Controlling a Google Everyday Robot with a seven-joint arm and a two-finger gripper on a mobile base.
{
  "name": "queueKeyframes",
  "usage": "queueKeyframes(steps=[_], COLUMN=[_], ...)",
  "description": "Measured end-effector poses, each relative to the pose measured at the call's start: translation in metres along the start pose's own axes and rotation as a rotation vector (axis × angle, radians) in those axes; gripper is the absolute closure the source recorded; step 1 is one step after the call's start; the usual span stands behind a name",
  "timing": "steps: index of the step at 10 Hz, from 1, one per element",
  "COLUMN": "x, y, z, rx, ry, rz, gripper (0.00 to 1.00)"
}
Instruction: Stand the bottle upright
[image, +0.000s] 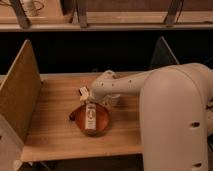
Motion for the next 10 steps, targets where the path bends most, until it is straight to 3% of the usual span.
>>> queueKeyframes(steps=[2, 5, 9, 10], x=[-0.002, -0.006, 0.0, 0.001], y=[0.0, 0.002, 0.005, 0.005], z=[0.004, 0.008, 0.019, 0.021], rx=[0.01, 0.025, 0.022, 0.021], ry=[0.006, 0.002, 0.027, 0.032], rz=[-0.006, -0.029, -0.04, -0.042], gripper=[0.24, 0.55, 0.95, 0.99])
